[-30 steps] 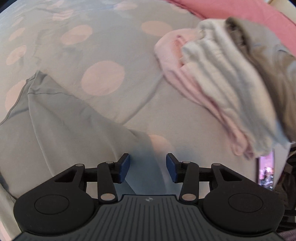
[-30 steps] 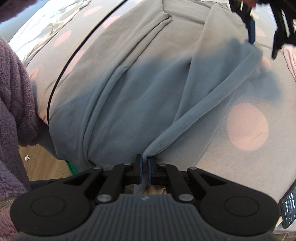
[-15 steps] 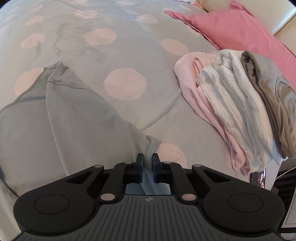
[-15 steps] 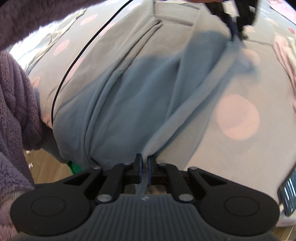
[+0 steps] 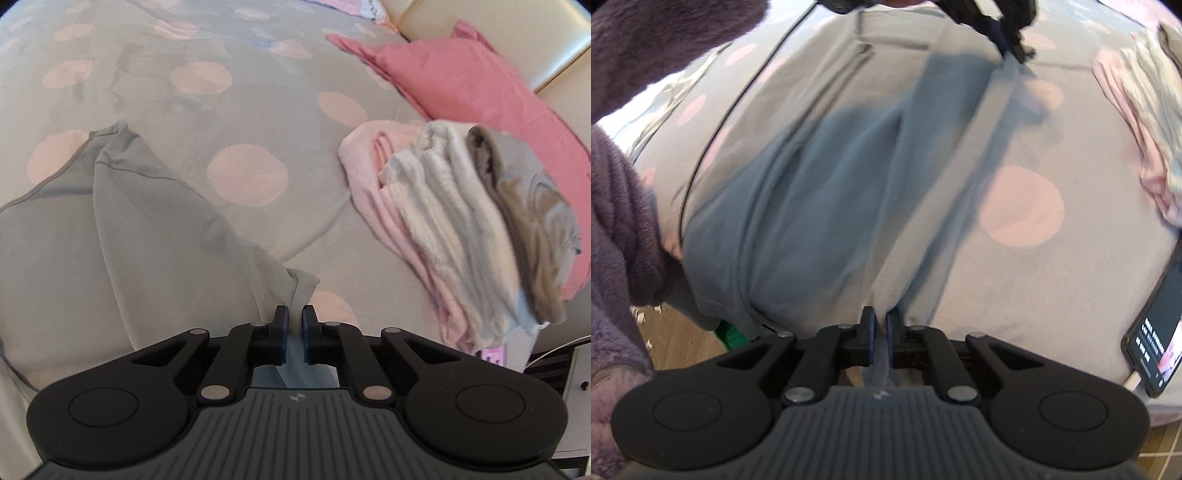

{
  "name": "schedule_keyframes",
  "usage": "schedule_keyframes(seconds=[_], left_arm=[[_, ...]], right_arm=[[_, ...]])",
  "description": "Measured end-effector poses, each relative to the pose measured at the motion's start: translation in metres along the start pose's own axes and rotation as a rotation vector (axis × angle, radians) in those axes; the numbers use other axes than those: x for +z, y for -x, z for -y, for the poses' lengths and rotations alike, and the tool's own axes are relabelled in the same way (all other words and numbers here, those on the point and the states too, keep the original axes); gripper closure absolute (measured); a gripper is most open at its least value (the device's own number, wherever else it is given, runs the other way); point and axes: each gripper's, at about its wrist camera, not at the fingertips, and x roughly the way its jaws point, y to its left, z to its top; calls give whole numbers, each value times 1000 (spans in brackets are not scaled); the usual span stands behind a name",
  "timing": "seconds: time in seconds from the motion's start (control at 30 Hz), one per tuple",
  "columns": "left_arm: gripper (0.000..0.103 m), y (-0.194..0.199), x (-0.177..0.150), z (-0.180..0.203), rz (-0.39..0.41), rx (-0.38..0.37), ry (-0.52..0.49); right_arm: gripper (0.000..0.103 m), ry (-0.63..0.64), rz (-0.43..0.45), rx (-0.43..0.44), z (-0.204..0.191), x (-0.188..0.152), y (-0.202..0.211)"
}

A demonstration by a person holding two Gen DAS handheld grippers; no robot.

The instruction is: Fold clothes

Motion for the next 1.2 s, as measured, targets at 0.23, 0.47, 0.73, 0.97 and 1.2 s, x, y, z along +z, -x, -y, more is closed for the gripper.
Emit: schedule_keyframes(seconds=[0.23,0.47,0.73,0.97,1.2], left_arm=[[98,64,-12,-35,74,-85,50],[98,95,-36,-95,130,-106,130],[98,79,-63,-151,135,-135,217],[75,94,-83,-156,161,-103,202],[74,123,-125,-141,174,-58,153]], right_arm=[[96,96,11,47,-29,8,6],[96,100,3,142,-50,20,0],[95,127,-59,154,-69,31,-22],[75,113,-83,172,-67,25,-22],[76,86,-12,168,-56,21,-7]])
